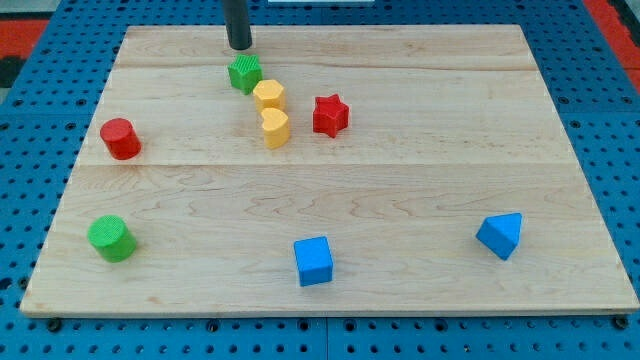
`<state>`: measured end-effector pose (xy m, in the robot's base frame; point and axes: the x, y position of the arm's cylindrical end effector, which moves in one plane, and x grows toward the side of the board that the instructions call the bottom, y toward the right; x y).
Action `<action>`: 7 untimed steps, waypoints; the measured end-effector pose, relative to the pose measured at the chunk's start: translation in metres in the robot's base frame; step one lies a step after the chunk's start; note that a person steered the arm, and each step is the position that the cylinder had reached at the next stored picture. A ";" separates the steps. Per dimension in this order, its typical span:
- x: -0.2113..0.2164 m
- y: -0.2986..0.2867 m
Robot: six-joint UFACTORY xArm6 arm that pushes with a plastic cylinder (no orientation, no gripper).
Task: Move the green star left to the yellow hexagon
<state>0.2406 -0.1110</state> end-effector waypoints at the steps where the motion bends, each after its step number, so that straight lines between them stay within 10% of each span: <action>1: 0.038 -0.010; 5: 0.123 0.000; 7: 0.065 -0.025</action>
<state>0.3052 -0.1356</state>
